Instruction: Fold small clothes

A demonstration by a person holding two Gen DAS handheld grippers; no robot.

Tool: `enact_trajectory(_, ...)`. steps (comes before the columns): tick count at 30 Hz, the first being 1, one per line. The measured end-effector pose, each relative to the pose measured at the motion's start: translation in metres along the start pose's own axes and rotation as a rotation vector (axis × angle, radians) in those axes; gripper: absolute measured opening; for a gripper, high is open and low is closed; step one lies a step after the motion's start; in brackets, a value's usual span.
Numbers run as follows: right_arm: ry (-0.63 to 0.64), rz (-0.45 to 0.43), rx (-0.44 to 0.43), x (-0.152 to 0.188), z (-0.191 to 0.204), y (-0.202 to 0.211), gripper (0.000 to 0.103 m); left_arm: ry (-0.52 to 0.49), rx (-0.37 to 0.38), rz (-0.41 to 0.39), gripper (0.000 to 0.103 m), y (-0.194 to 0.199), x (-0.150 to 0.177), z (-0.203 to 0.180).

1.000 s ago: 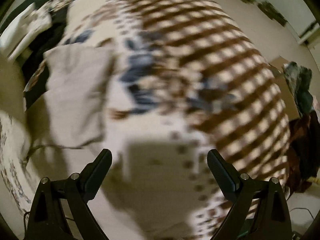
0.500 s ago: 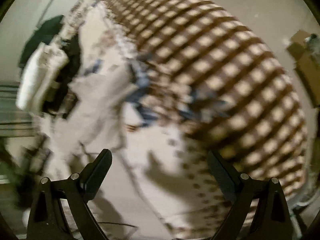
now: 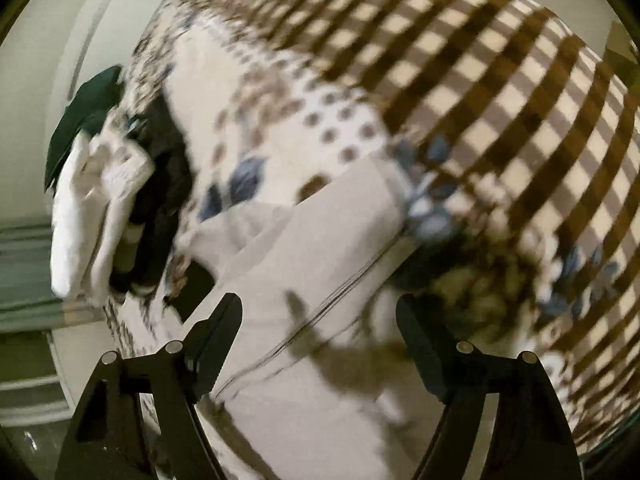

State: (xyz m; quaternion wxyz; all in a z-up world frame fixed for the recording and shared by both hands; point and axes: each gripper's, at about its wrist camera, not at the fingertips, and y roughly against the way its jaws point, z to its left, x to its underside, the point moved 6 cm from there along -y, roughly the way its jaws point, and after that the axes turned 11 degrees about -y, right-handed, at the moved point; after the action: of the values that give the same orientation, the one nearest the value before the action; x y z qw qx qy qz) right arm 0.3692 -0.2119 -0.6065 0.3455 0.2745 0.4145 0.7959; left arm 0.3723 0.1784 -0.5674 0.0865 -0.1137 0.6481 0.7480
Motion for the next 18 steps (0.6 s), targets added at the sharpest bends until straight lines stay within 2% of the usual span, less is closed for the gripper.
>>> enact_trajectory(2, 0.031, 0.012, -0.021, 0.021, 0.013, 0.005, 0.081, 0.019, -0.006, 0.009, 0.080, -0.007, 0.001, 0.019)
enact_trajectory(5, 0.034, 0.079, -0.055, 0.058, 0.027, -0.007, 0.081, 0.073, -0.030, 0.055, 0.080, -0.020, 0.007, 0.055)
enact_trajectory(8, 0.007, 0.129, -0.072, 0.085, 0.039, -0.043, 0.081, 0.114, -0.005, 0.078, 0.080, -0.022, 0.015, 0.075)
enact_trajectory(11, -0.058, 0.138, -0.111, 0.100, 0.048, -0.077, 0.080, 0.100, 0.019, 0.059, 0.080, -0.009, 0.020, 0.080)
enact_trajectory(12, -0.075, 0.120, -0.125, 0.104, 0.052, -0.088, 0.070, 0.091, 0.023, 0.052, 0.080, -0.005, 0.021, 0.080)
enact_trajectory(13, -0.081, 0.103, -0.124, 0.106, 0.054, -0.095, 0.055, 0.083, 0.032, 0.042, 0.080, 0.000, 0.023, 0.080)
enact_trajectory(14, -0.087, 0.086, -0.107, 0.108, 0.056, -0.103, 0.047, 0.077, 0.045, 0.036, 0.080, 0.005, 0.024, 0.079)
enact_trajectory(16, -0.121, 0.042, -0.084, 0.113, 0.057, -0.112, 0.011, 0.071, 0.070, 0.029, 0.080, 0.013, 0.026, 0.078)
enact_trajectory(18, -0.158, 0.012, -0.076, 0.123, 0.061, -0.113, 0.008, 0.067, 0.106, 0.026, 0.080, 0.020, 0.025, 0.073)
